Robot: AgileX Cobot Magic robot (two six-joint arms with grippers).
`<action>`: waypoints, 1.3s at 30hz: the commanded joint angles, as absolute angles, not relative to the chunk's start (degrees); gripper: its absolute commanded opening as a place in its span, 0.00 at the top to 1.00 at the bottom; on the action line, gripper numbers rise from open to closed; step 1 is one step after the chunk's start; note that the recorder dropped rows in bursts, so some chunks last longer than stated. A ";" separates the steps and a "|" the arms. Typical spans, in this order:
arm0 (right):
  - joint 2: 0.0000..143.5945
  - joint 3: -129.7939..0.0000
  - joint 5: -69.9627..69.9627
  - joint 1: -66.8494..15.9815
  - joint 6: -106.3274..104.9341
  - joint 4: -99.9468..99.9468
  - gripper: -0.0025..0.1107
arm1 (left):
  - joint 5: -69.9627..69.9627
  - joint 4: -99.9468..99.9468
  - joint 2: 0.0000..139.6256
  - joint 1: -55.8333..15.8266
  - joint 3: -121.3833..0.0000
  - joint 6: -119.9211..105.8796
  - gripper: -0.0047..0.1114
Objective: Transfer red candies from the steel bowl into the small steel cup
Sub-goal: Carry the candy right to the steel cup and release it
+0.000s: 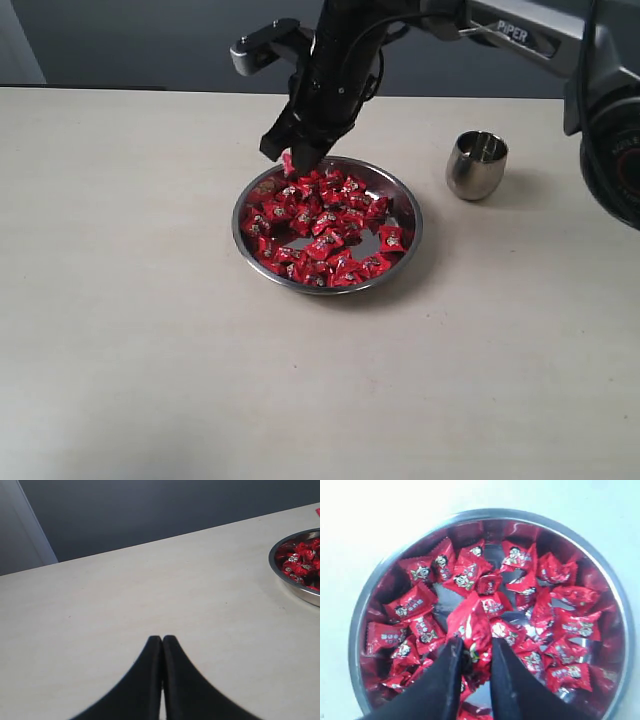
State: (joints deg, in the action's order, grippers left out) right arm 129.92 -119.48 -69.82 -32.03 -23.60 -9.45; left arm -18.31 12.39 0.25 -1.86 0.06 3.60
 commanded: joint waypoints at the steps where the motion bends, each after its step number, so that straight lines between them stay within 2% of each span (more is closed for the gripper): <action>1: 127.17 -119.74 -69.96 -31.60 -20.01 -1.58 0.98 | -17.92 12.57 0.00 -1.88 0.00 3.91 0.96; 5: 126.63 -119.74 -69.96 -27.76 -16.10 2.61 0.98 | -17.92 12.57 0.00 -1.88 0.00 3.91 0.96; 11: 126.63 -119.74 -69.96 -13.48 -14.04 -2.11 0.98 | -17.92 12.57 0.00 -1.88 0.00 3.91 0.96; 15: 126.63 -119.64 -69.96 -7.32 -14.04 -7.26 0.98 | -17.92 12.57 0.00 -1.88 0.00 3.91 0.96; 30: 131.65 -119.64 -69.96 -5.12 -14.90 -6.77 0.98 | -17.92 12.57 0.00 -1.88 0.00 3.91 0.96; 31: 131.65 -119.74 -69.96 -5.12 -14.98 -6.54 0.95 | -17.92 12.57 0.00 -1.88 0.00 3.91 0.96; 33: 131.65 -119.74 -69.96 -5.12 -14.98 -5.70 0.80 | -17.92 12.57 0.00 -1.88 0.00 3.91 0.96; 35: 131.65 -119.74 -69.96 -5.12 -14.98 -5.56 0.69 | -17.92 12.57 0.00 -1.88 0.00 3.91 0.96; 37: 131.65 -119.74 -69.96 -5.12 -14.98 -5.56 0.64 | -17.92 12.57 0.00 -1.88 0.00 3.91 0.96; 39: 131.65 -119.74 -69.96 -5.12 -14.98 -5.94 0.64 | -17.92 12.57 0.00 -1.88 0.00 3.91 0.96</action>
State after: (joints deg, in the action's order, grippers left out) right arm 132.01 -119.48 -70.04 -5.52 -14.59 -6.23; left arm -18.31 12.39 0.25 -1.86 0.06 3.60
